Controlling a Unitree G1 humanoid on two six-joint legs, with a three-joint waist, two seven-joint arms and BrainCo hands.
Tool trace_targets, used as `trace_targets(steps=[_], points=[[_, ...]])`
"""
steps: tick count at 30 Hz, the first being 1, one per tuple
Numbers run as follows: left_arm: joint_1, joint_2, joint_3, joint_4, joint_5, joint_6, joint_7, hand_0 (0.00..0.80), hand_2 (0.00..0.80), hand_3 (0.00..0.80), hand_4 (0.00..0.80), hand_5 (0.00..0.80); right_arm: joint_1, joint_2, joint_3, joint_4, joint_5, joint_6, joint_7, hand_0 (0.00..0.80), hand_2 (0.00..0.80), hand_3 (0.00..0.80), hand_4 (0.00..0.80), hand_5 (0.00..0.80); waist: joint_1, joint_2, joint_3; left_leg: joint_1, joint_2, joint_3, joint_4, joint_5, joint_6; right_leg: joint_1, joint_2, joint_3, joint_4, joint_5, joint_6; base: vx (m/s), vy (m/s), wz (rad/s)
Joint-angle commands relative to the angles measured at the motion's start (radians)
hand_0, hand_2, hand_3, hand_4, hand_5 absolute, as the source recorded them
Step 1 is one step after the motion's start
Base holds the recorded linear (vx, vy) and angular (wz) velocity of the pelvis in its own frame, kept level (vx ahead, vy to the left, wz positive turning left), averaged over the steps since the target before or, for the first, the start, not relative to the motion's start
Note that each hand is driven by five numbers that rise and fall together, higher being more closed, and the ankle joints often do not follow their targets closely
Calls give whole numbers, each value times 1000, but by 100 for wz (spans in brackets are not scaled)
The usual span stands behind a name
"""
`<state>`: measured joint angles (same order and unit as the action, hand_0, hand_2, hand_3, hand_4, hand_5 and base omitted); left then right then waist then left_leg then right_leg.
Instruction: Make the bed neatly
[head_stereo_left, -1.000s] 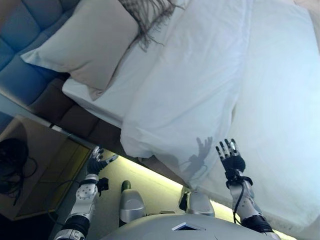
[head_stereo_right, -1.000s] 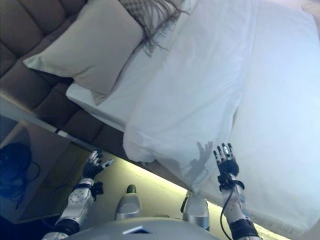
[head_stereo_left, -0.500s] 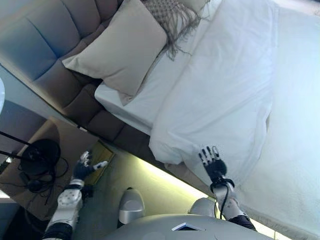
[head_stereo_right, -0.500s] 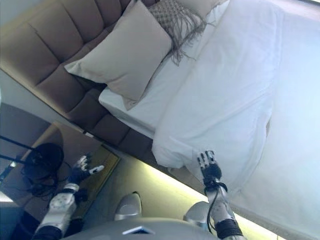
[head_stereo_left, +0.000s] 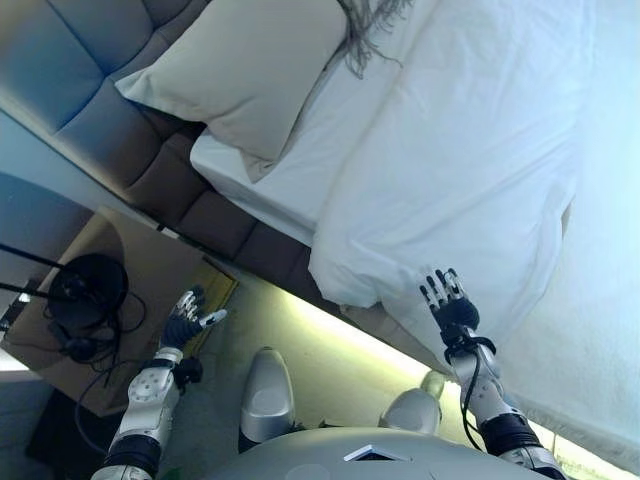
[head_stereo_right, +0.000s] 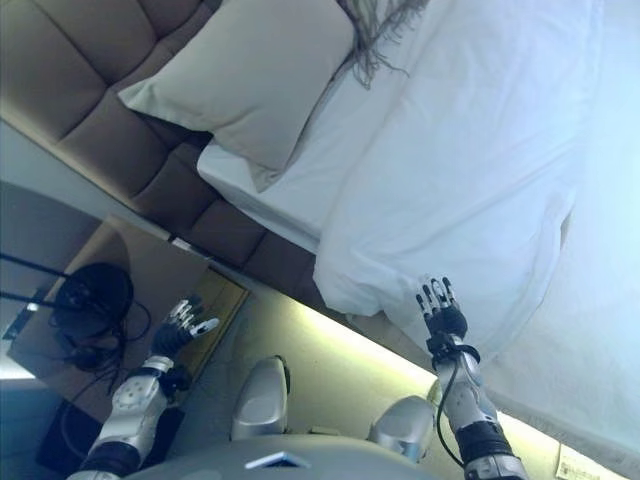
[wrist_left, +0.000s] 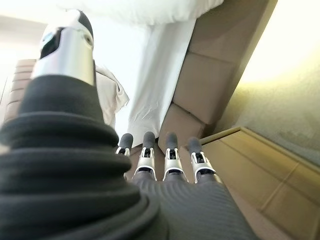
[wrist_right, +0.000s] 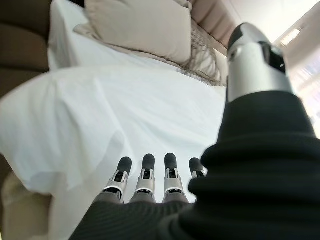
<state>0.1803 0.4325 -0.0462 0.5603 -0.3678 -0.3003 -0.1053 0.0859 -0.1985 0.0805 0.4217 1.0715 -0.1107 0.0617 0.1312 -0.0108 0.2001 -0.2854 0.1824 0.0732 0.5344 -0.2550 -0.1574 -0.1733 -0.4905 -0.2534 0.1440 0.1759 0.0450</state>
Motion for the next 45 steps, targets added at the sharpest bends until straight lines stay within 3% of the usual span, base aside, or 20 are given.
trace_targets(steps=[1,4,6,7,10,14,16,17,21,25,29,33,38,41,45], points=[[16,22,27,-57,-4,-34,67,0,0,0,0,0,9,-40,-13,-108,8,-22,30,0,0,0,0,0,6,14,-44,59,-19,-22,-281,223,66,-10,60,11,143,-111,182,-67,-63,-34],[-39,20,3,-16,-25,-50,135,0,0,0,0,0,30,-39,21,-113,60,-50,72,0,0,0,0,0,-26,-5,-43,56,-31,-18,-355,270,60,-22,202,12,66,-150,145,-117,-197,-31],[-91,8,-28,21,-26,-71,167,0,0,0,0,0,38,-47,38,-110,75,-64,91,0,0,0,0,0,-54,-3,-42,54,-34,-24,-407,303,51,-4,241,41,-19,-133,141,-115,-255,-2],[-104,1,-37,29,-43,-73,168,0,0,0,0,0,39,-50,41,-107,76,-65,89,0,0,0,0,0,-58,0,-47,54,-32,-22,-423,316,49,5,253,32,-33,-134,140,-23,-183,1],[-102,-29,-30,21,-49,-51,145,0,0,0,0,0,45,-61,43,-99,77,-72,80,0,0,0,0,0,-58,12,-56,79,-19,-23,-438,326,39,44,258,1,-62,-131,136,54,-134,-1],[-76,-52,-49,37,8,-22,129,0,0,0,0,0,78,-73,5,-117,84,-45,76,0,0,0,0,0,-74,34,-57,72,29,-14,-322,321,7,87,266,-20,-26,-173,100,141,-116,15],[-62,-58,-63,35,23,-13,129,0,0,0,0,0,77,-80,-4,-113,67,-36,74,0,0,0,0,0,-70,47,-45,45,41,-57,-277,358,-11,104,281,-15,-25,-181,90,96,-20,13],[-62,-67,-80,41,10,-16,137,0,0,0,0,0,57,-90,0,-108,65,-36,65,0,0,0,0,0,-66,59,-33,36,52,-77,-320,376,-13,96,287,-3,-16,-189,92,-75,77,-1],[-264,-97,-179,181,-208,-24,119,0,0,0,0,0,-118,-104,20,-61,81,-131,51,0,0,0,0,0,-85,79,71,-63,52,-69,-404,398,4,-45,261,7,65,-214,103,-335,78,0],[-386,-161,-211,263,-441,13,1,0,0,0,0,0,-234,-97,45,-19,93,-192,49,0,0,0,0,0,-93,63,140,-154,44,-67,-380,405,3,-137,247,-7,83,-184,110,-224,-18,7],[-454,-230,-230,281,-671,83,-146,0,0,0,0,0,-360,-76,58,-25,58,-185,18,0,0,0,0,0,-97,29,199,-250,25,-71,-322,395,12,-222,231,-3,101,-152,121,-97,-12,-11],[-501,-275,-254,258,-817,149,-247,0,0,0,0,0,-438,-64,64,-26,75,-187,40,0,0,0,0,0,-92,3,242,-319,15,-79,-251,350,17,-295,223,11,162,-175,129,-58,-11,0],[-532,-317,-254,231,-1047,241,-262,0,0,0,0,0,-473,-29,69,-55,83,-192,45,0,0,0,0,0,-90,-29,279,-397,25,-104,-173,329,29,-374,233,22,238,-194,116,-27,-122,-9],[-564,-355,-251,233,-1201,341,-301,0,0,0,0,0,-476,-4,86,-81,78,-212,36,0,0,0,0,0,-96,-50,295,-420,32,-111,-191,345,34,-394,249,16,232,-192,113,6,-139,2],[-582,-384,-274,228,-1335,403,-341,0,0,0,0,0,-474,2,94,-94,84,-255,36,0,0,0,0,0,-101,-61,314,-429,32,-119,-218,359,34,-404,256,3,210,-181,114,2,-87,2]])
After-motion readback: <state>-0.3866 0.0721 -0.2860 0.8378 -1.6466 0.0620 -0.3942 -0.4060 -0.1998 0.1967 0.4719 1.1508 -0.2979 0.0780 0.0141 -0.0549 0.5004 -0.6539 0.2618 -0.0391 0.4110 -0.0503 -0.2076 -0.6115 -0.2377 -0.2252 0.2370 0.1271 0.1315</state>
